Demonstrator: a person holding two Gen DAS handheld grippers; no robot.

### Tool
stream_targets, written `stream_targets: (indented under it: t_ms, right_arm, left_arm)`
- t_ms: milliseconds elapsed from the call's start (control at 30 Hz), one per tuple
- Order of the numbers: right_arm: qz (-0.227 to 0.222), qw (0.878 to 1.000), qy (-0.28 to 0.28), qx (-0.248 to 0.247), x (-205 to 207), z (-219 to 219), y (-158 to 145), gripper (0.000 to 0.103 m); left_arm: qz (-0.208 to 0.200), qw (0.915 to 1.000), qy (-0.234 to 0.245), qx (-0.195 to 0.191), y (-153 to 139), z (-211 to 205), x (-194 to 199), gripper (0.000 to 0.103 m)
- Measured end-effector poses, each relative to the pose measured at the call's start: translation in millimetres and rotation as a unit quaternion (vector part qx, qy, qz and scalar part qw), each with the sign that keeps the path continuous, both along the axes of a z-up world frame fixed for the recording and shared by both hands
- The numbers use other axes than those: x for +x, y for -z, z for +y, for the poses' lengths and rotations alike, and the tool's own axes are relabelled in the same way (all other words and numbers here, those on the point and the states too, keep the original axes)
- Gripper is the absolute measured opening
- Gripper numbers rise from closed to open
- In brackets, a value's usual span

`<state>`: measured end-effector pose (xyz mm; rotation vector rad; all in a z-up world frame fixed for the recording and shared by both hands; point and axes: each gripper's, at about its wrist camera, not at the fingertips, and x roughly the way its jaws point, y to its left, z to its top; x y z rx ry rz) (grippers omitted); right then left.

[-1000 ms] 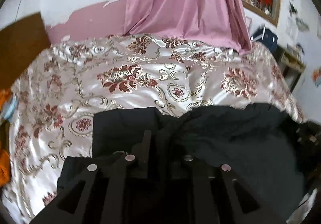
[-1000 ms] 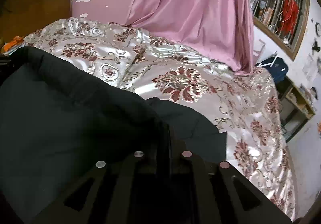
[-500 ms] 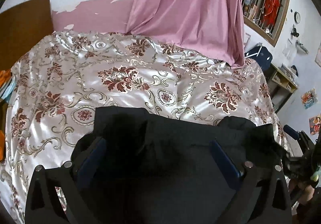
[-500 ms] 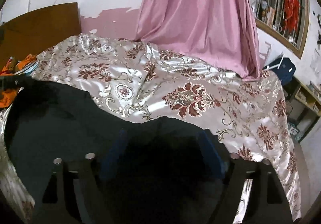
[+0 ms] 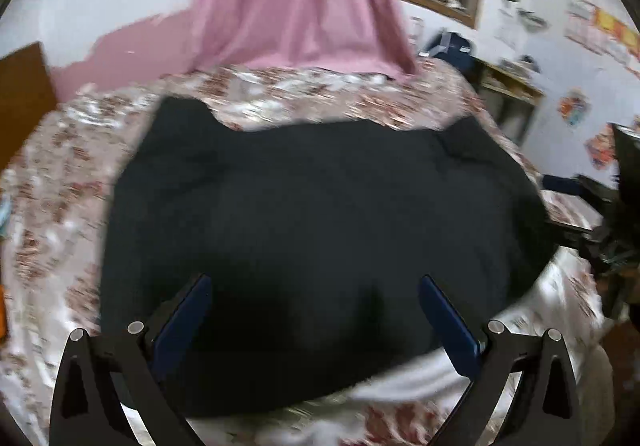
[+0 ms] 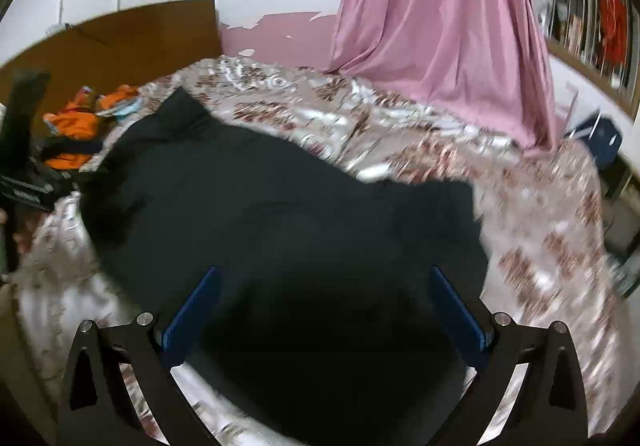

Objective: Fold large clothes
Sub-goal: 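Lower the folded jacket onto the bed and open both tools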

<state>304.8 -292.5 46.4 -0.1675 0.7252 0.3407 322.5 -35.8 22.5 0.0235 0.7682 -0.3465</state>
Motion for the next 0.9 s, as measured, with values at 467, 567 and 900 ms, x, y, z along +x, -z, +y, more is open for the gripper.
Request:
stream_targets:
  t_ms: [467,567,900]
  right_arm:
    - [0.032,0.999,-0.007,-0.007,52.7,-4.2,74.2,0.101]
    - [0.030,1.000,0.005,-0.002,73.1,-0.2,72.5,0.101]
    - [0.063,0.997,0.044,-0.012,152.5,20.8,72.5,0.101]
  left_arm:
    - [-0.015,0.9975,0.032,0.061,35.6,-27.4,37.0,0.103]
    - [-0.019,0.9979,0.015,0.061,33.1,-25.1,58.6,0.103]
    - [-0.016,0.9958,-0.034,0.083,34.0,-8.6,136.6,0.103]
